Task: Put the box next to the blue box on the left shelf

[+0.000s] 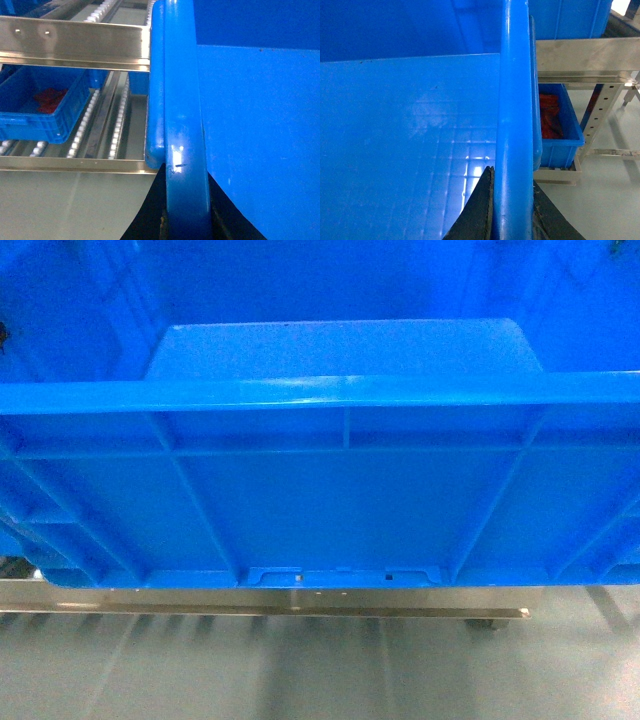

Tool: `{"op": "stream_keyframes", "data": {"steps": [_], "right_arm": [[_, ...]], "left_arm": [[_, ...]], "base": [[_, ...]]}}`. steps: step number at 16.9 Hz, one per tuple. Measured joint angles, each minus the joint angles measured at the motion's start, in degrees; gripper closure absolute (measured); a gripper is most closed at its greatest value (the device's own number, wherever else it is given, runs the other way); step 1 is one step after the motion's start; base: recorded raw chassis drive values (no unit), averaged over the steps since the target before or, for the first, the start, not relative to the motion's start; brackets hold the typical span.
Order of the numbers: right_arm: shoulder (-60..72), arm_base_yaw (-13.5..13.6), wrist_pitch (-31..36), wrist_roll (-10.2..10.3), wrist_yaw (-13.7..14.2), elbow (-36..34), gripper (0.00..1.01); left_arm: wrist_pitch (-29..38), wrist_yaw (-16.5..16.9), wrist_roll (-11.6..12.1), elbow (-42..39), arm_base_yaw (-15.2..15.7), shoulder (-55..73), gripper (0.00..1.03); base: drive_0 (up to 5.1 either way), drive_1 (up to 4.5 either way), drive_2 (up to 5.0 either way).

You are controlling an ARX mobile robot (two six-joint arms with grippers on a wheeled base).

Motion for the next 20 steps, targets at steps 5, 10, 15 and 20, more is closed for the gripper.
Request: {"op": "stream_keyframes", "data": {"steps": [5,10,15,20], "right_arm": [[0.0,0.0,0.07,-0.02,0.0,0.0,0.93],[0.0,0.0,-0.11,0.0,0.0,0.0,0.93],[0.0,0.0,-0.04,0.0,0.0,0.0,0.93],[0.0,0.35,-0.02,0.11,0.02,0.0,0.93]], "left_arm": [[0.02,0.0,-0.02,0.0,0.0,0.0,0.97],[-0.09,0.0,0.0,0.0,0.0,0.0,0.97],[0.02,-0.02,0.02,0.0,0.0,0.0,0.97],[0.07,0.02,0.02,0.0,0.35,-0.07,0.97]], "base": [[-5.0,2.39,2.4],[-5.1,2.26,2.3],[-5.0,2.33,2.3],[-4.9,2.43,2.4]]}}
